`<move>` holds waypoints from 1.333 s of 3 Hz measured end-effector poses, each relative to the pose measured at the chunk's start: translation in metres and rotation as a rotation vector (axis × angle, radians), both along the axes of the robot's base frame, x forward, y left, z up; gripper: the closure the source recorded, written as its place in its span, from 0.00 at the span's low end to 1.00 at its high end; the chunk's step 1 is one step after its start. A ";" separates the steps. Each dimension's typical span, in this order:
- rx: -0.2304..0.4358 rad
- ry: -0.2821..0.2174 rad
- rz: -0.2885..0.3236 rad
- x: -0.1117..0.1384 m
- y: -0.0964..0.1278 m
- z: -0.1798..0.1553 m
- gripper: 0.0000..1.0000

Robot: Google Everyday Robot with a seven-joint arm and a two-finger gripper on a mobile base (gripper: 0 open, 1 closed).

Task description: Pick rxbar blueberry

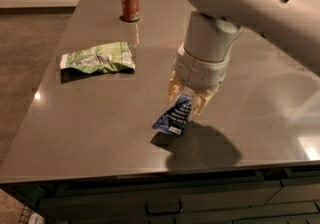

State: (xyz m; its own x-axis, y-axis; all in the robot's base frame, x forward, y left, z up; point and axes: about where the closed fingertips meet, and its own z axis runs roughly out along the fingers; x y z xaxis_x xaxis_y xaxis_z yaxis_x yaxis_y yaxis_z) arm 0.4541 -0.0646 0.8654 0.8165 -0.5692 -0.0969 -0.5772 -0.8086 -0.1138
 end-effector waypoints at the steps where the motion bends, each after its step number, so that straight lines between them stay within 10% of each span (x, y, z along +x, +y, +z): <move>1: 0.029 0.010 -0.068 0.004 0.001 0.021 1.00; 4: 0.138 -0.011 -0.194 0.024 0.004 0.099 1.00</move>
Offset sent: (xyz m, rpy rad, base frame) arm 0.0103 -0.0046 0.0862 0.0844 0.0604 -0.2000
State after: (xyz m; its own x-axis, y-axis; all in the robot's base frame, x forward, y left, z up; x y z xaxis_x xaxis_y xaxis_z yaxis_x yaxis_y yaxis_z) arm 0.4779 -0.0606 0.9645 0.6946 -0.6974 -0.1768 -0.7184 -0.6591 -0.2225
